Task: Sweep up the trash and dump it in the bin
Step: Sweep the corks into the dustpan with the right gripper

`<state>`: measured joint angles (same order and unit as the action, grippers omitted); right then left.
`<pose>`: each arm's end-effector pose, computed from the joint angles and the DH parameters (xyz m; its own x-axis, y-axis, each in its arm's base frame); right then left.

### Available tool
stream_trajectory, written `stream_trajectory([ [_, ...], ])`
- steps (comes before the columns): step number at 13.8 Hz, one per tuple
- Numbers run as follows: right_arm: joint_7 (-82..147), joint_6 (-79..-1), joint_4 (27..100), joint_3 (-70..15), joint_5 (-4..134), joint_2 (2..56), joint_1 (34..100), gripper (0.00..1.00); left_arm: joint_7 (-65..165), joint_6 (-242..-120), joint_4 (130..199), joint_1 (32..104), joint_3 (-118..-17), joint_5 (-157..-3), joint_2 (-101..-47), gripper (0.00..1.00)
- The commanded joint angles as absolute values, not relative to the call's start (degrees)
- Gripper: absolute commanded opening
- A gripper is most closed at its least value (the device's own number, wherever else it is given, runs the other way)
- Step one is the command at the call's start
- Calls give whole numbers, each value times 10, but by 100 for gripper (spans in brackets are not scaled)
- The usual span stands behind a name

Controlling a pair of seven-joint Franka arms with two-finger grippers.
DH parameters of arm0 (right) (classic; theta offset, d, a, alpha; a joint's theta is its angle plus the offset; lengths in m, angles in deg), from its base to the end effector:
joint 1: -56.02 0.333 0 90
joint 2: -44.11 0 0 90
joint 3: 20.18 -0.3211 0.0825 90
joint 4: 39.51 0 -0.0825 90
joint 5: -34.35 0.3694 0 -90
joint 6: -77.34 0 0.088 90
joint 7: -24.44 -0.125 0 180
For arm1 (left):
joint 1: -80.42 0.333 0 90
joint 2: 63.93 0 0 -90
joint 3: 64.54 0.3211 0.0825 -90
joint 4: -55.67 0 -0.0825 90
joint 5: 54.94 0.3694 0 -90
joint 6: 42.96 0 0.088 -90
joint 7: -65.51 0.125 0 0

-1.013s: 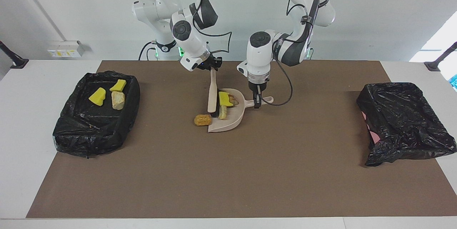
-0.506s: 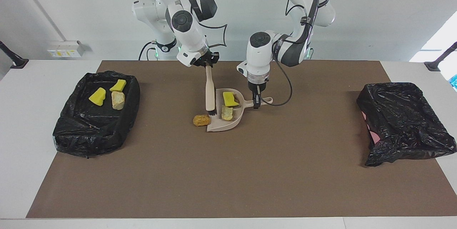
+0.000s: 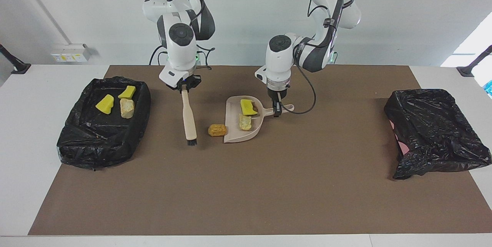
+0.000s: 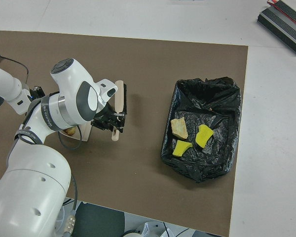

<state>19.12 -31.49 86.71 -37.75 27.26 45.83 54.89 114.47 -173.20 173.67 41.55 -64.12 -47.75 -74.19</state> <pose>0.4590 0.1242 0.3711 0.9395 0.2200 -0.2624 0.2617 -0.9556 0.1355 0.4509 -0.3520 0.3487 -0.0319 -0.9980 -0.0551 -0.9954 0.0367 -0.0884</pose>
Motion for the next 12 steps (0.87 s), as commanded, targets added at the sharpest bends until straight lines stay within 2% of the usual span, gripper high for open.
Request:
stream_trajectory([
  [1, 205, -298, 864, -389, 319, 452, 568, 0, 1101, -1723, 1752, 409, -636, -470, -727, 0],
  [5, 218, -291, 872, -389, 501, 467, 623, 0, 1066, -1661, 1746, 395, -636, -470, -721, 0],
  [8, 183, -286, 861, -385, 496, 470, 633, 0, 1072, -1673, 1750, 401, -637, -470, -720, 0],
  [12, 101, -223, 857, -385, 411, 535, 627, 0, 1117, -1697, 1745, 442, -637, -483, -731, 0],
])
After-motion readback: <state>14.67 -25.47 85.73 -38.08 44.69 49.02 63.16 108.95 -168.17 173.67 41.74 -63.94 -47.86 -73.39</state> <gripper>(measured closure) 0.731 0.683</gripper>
